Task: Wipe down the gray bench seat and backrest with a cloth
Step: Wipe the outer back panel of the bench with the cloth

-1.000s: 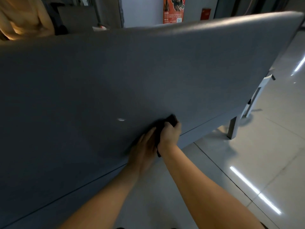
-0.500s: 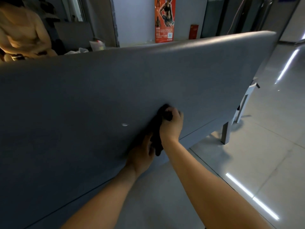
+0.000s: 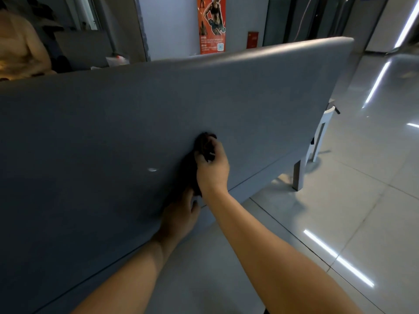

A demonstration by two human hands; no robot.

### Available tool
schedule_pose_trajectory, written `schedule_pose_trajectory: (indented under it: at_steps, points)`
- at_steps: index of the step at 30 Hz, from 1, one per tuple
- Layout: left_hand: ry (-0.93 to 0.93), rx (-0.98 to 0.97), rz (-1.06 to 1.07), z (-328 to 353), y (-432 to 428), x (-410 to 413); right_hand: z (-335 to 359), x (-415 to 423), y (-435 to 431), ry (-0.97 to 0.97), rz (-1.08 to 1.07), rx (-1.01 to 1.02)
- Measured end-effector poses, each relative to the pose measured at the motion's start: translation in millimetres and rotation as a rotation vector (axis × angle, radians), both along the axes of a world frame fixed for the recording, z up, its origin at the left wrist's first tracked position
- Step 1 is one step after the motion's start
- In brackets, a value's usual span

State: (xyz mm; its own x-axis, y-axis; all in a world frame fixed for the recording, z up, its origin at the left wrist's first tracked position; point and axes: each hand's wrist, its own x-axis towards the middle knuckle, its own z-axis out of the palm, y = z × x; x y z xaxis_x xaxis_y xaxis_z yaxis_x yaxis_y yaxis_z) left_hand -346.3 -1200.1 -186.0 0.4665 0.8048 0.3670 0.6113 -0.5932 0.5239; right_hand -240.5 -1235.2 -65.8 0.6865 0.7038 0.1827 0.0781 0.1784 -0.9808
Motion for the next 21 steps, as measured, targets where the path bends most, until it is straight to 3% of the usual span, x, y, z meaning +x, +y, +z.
schedule_pose_trajectory:
  at_steps: [2,6,14,21]
  points:
    - [0.005,0.006,-0.013,-1,-4,-1,-1,2,2,-0.080,-0.002,0.016]
    - [0.053,0.085,-0.043,-2,-2,-5,-51,11,2,-0.194,-0.047,-0.220]
    - [0.044,0.062,-0.151,-6,-7,-8,-91,24,-6,0.060,-0.077,-0.416]
    - [0.090,0.102,-0.201,-20,-5,-12,-86,53,2,0.212,-0.236,-0.281]
